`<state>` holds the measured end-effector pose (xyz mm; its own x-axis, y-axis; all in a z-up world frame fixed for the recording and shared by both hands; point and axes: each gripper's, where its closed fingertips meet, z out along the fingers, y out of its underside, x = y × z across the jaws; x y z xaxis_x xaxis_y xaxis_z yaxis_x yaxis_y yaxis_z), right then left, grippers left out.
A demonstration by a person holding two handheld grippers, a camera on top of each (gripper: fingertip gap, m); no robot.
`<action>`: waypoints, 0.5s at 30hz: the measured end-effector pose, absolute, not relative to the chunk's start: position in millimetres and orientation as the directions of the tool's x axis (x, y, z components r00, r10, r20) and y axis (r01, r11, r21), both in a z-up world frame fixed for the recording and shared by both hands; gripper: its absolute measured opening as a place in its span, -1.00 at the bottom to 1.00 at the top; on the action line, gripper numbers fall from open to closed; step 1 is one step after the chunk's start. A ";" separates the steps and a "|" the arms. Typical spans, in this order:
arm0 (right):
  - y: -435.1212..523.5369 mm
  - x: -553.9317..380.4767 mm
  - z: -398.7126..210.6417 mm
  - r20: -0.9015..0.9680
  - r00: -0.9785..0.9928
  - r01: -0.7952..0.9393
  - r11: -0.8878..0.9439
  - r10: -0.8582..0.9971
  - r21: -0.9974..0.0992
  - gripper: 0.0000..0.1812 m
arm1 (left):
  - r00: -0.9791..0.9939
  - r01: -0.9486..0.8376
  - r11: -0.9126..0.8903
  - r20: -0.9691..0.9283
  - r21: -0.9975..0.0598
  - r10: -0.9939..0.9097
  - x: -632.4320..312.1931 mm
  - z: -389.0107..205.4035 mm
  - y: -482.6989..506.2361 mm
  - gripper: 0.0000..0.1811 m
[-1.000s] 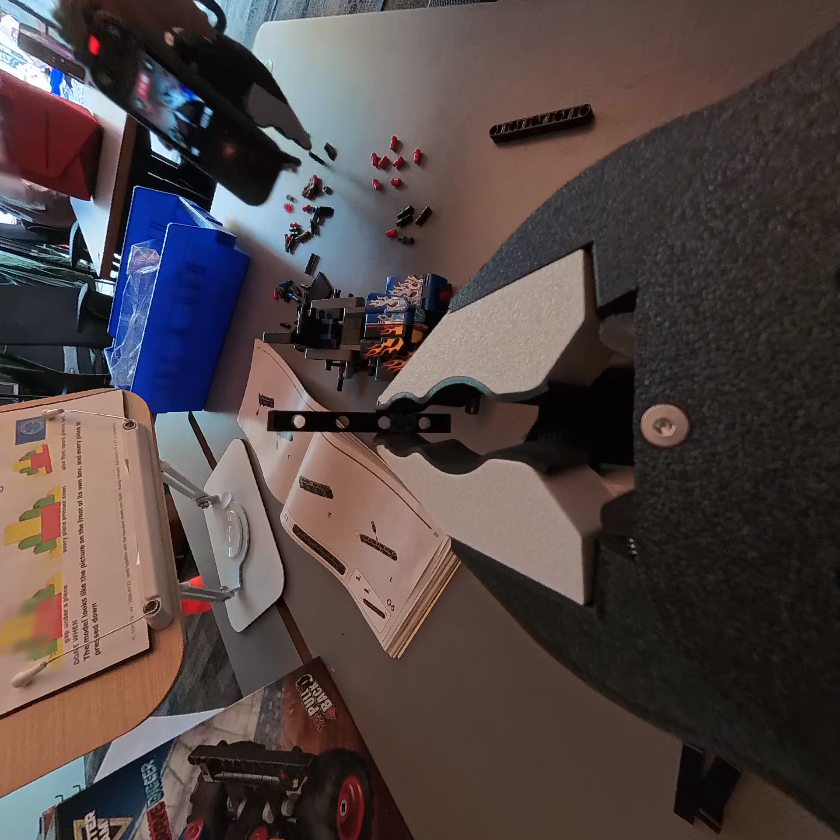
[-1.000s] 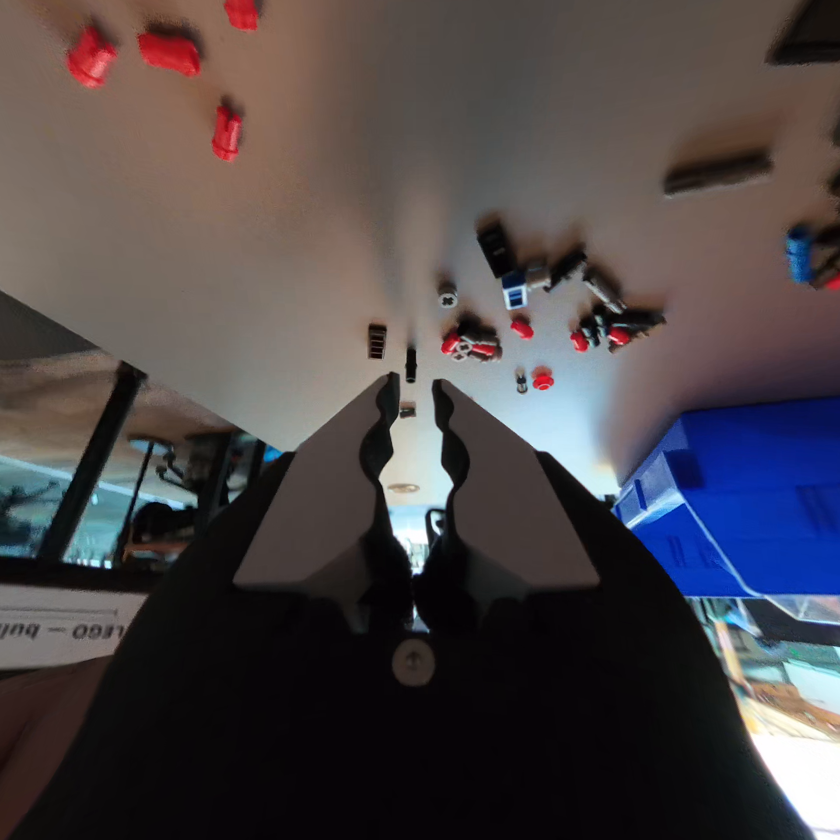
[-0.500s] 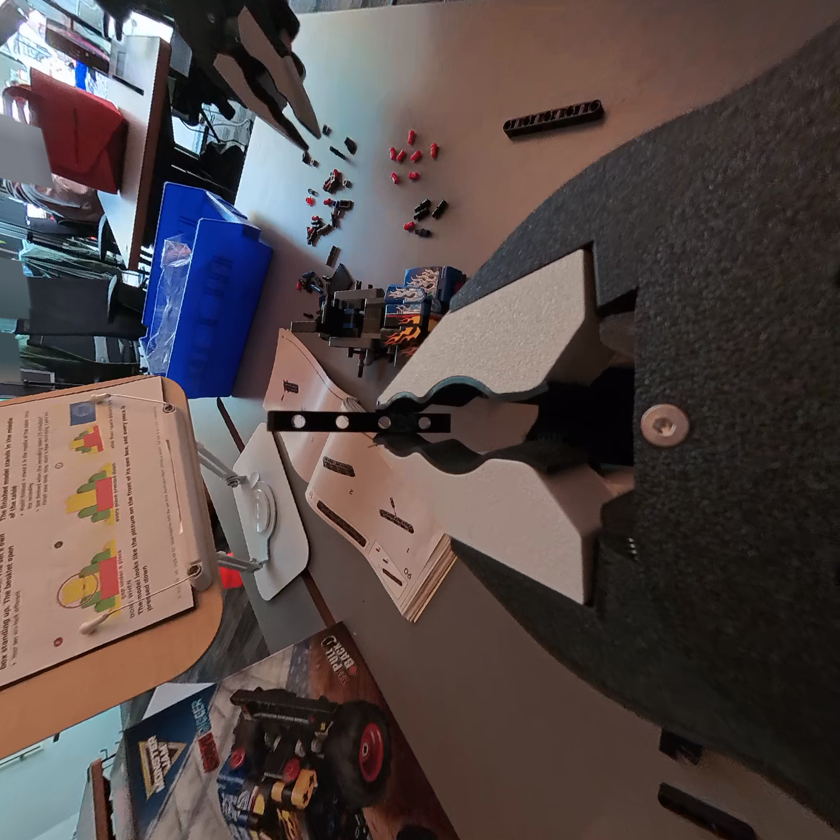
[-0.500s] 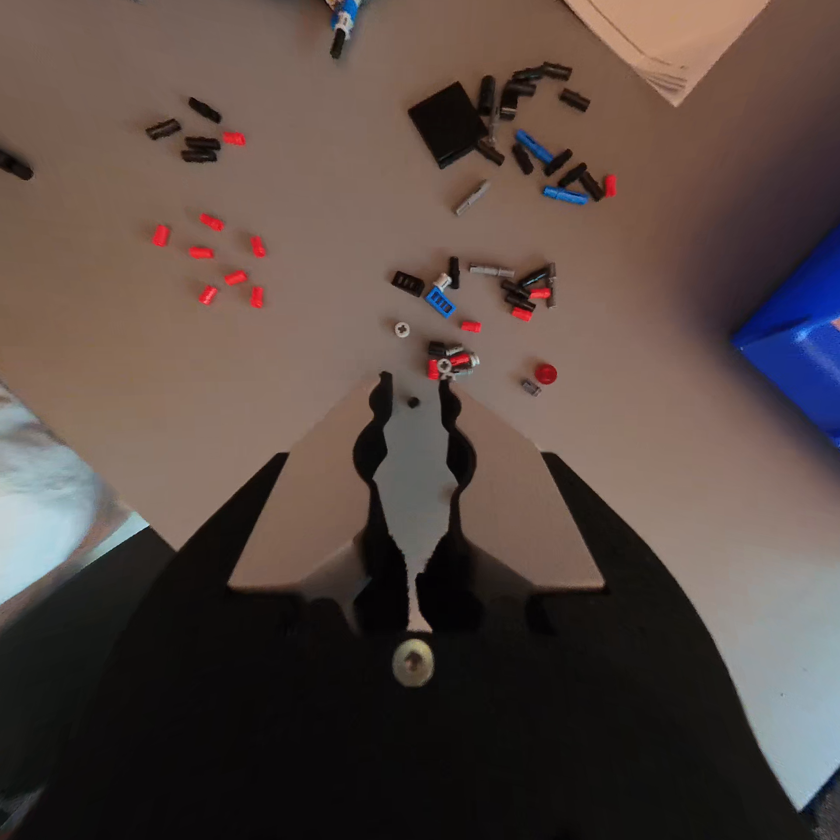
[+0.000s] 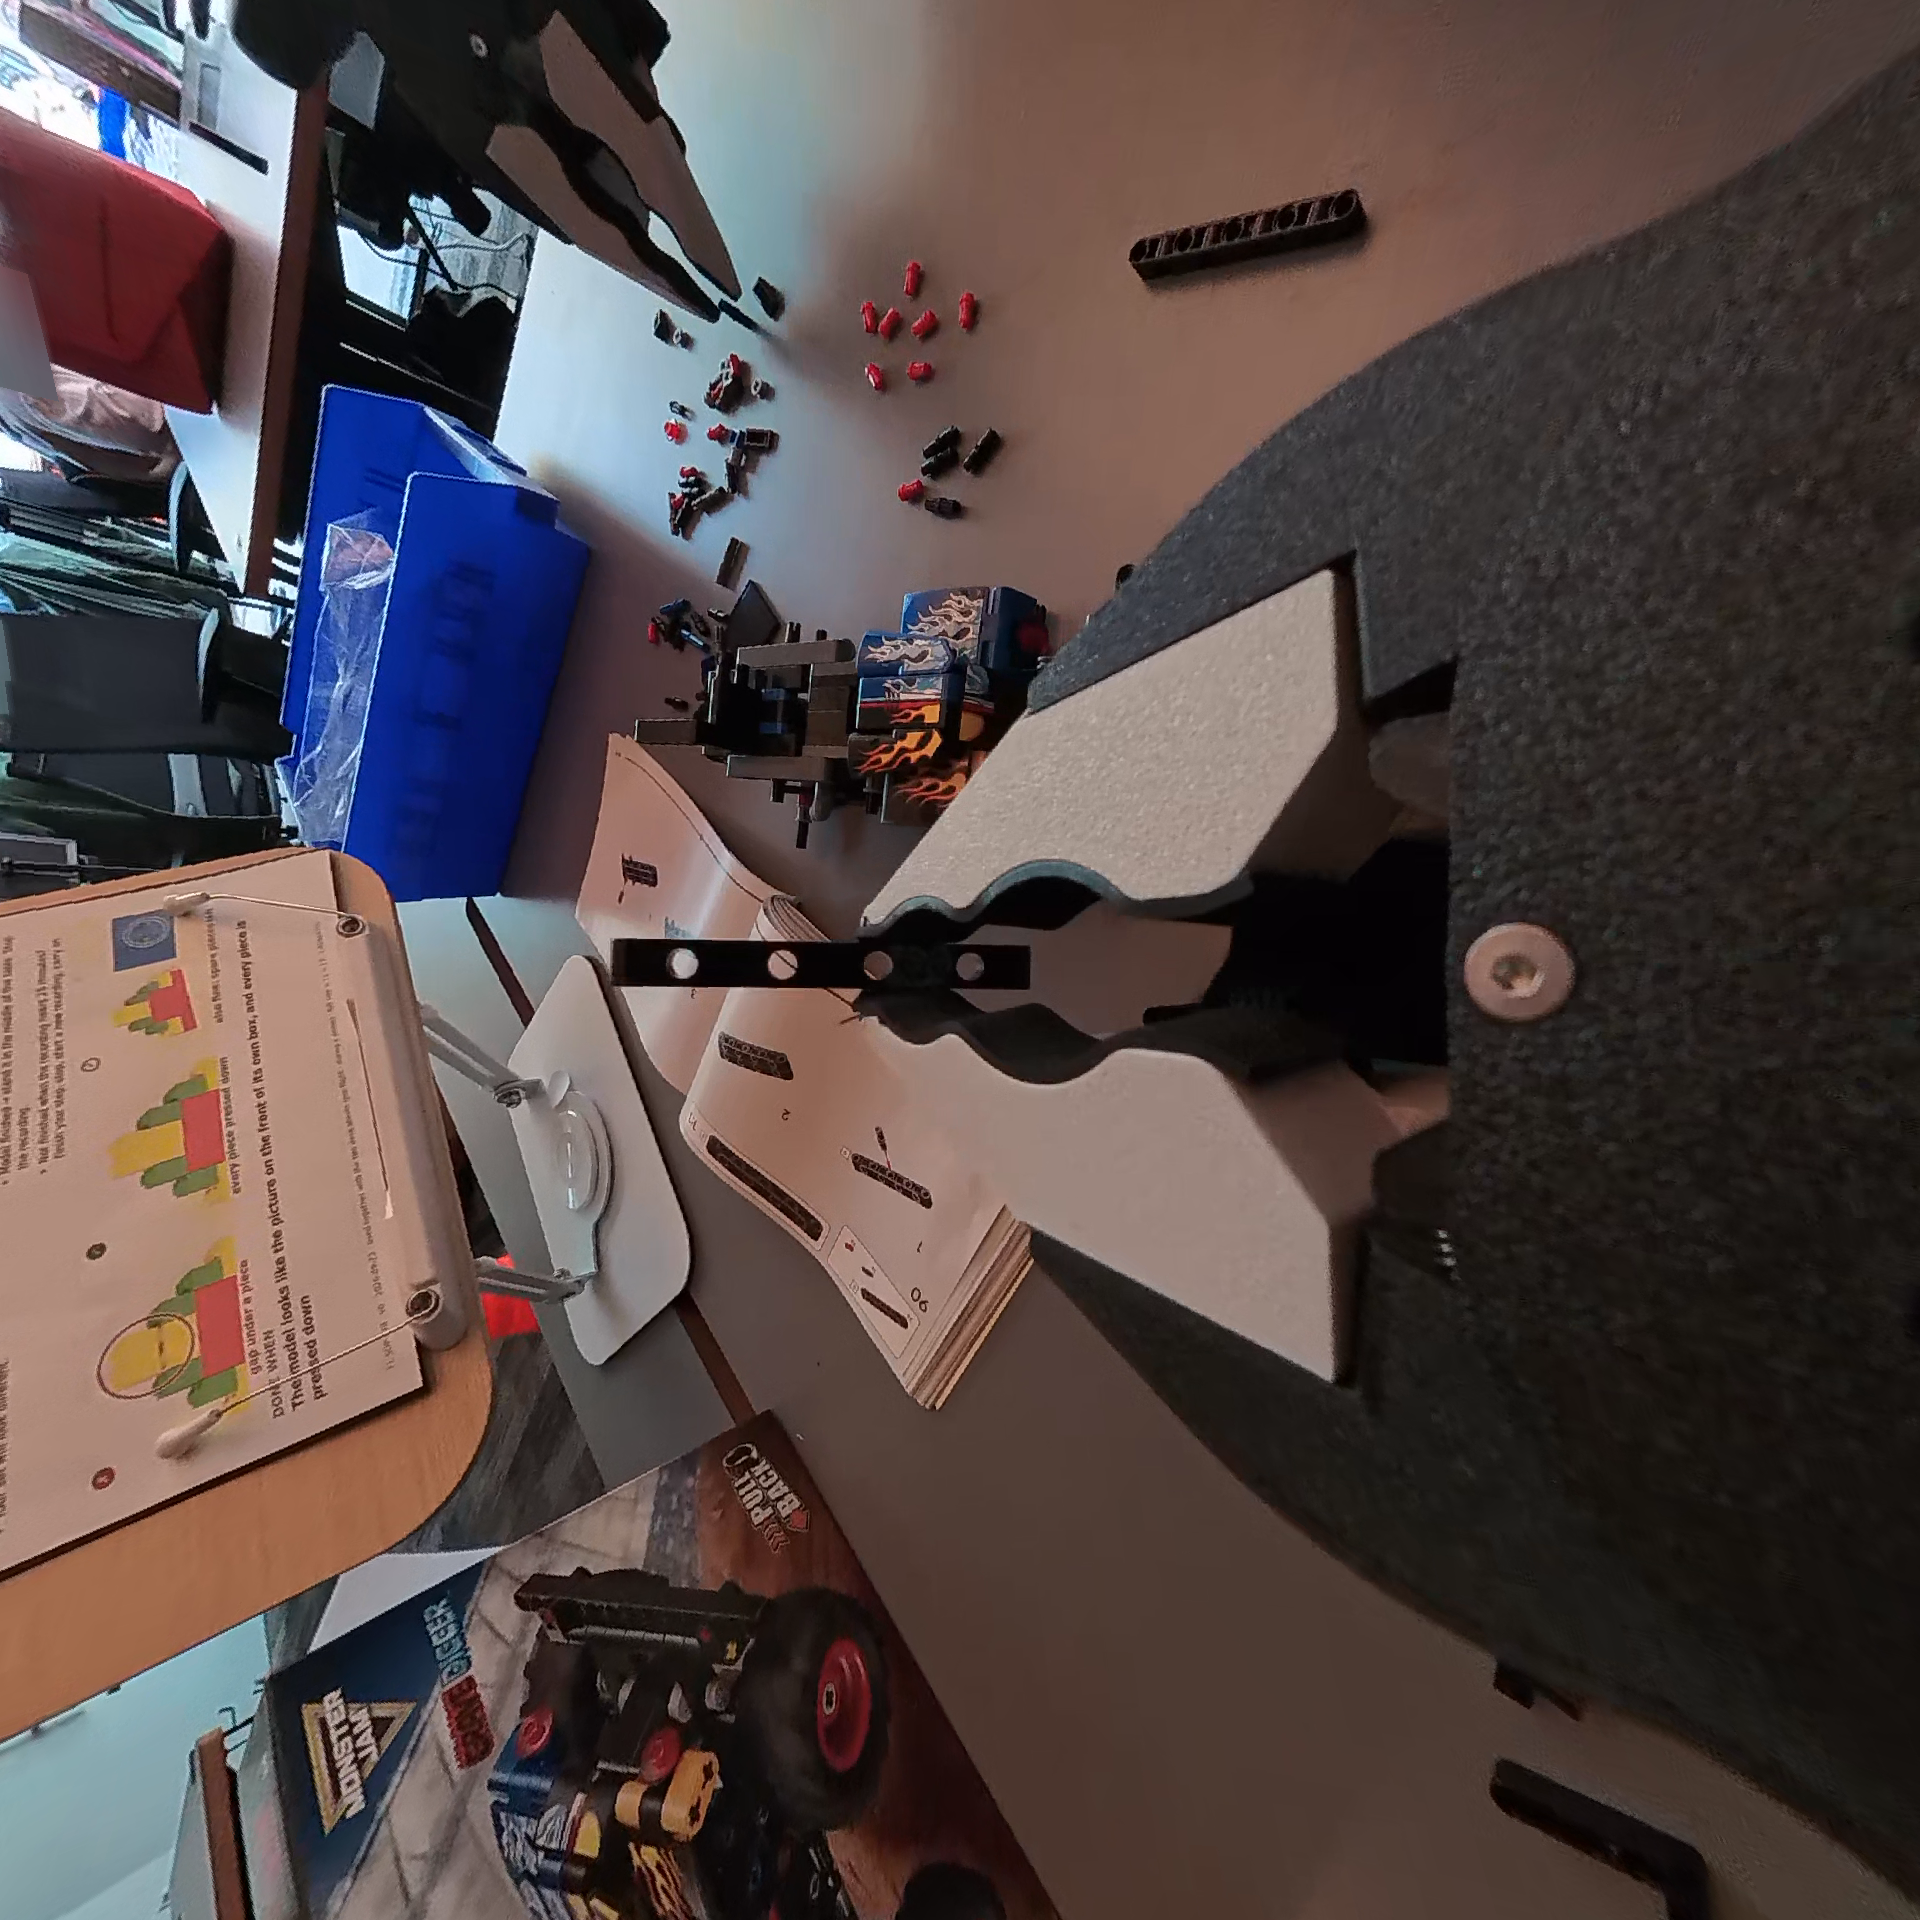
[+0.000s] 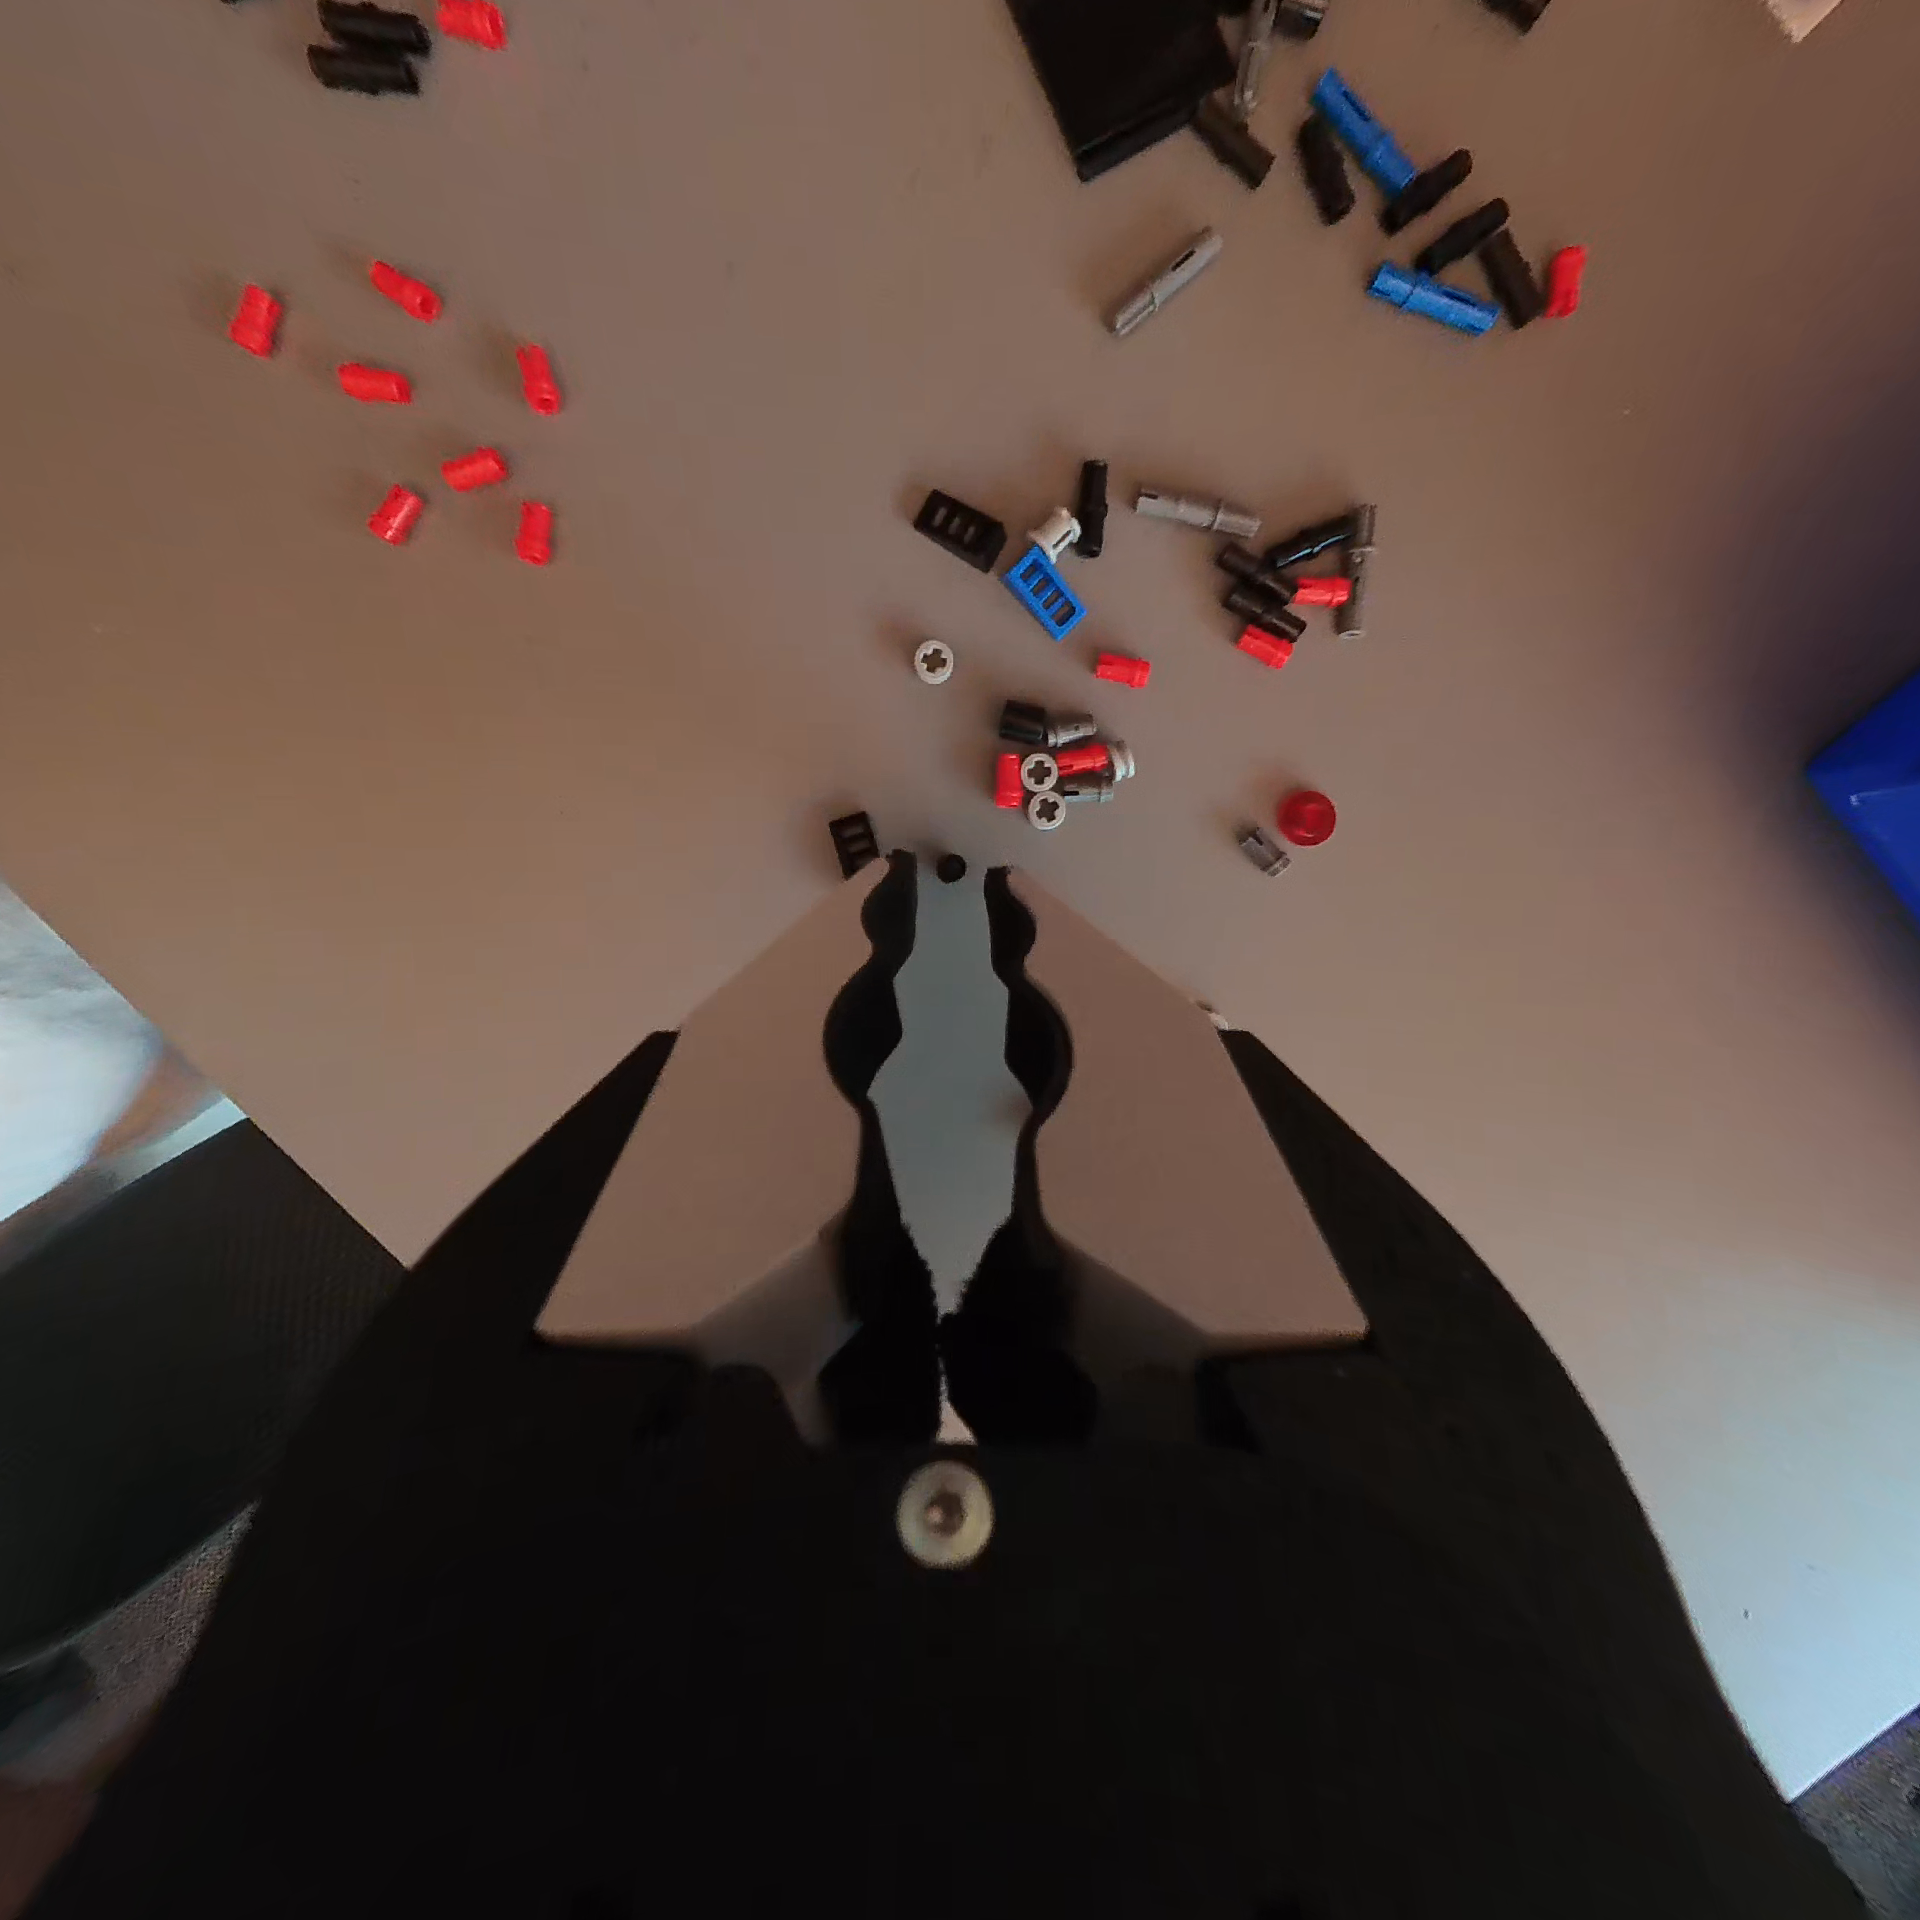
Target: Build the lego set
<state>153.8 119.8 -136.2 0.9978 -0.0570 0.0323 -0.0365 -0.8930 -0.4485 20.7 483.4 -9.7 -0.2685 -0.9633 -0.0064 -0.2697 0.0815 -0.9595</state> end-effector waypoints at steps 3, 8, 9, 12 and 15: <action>120.0 154.1 -137.7 0.034 0.998 -0.029 -0.897 -0.049 -0.441 -0.86 | -0.269 -0.269 0.082 -0.007 -0.960 -0.963 20.6 -9.2 483.1 -0.94; 122.0 153.9 -140.2 0.026 0.999 -0.021 -0.900 -0.036 -0.434 -0.88 | -0.269 -0.270 0.087 -0.012 -0.959 -0.963 20.8 -9.9 482.9 -0.94; 122.5 154.3 -140.6 0.030 0.999 -0.019 -0.901 -0.035 -0.434 -0.88 | -0.269 -0.271 0.087 -0.012 -0.959 -0.963 21.0 -10.3 482.8 -0.93; 123.7 153.6 -143.2 0.020 0.999 -0.018 -0.905 -0.030 -0.424 -0.89 | -0.269 -0.277 0.088 -0.011 -0.957 -0.963 21.6 -12.1 483.2 -0.94; 121.6 155.6 -145.6 0.033 0.999 -0.012 -0.914 -0.028 -0.406 -0.94 | -0.270 -0.281 0.088 -0.009 -0.956 -0.963 21.9 -13.4 483.0 -0.94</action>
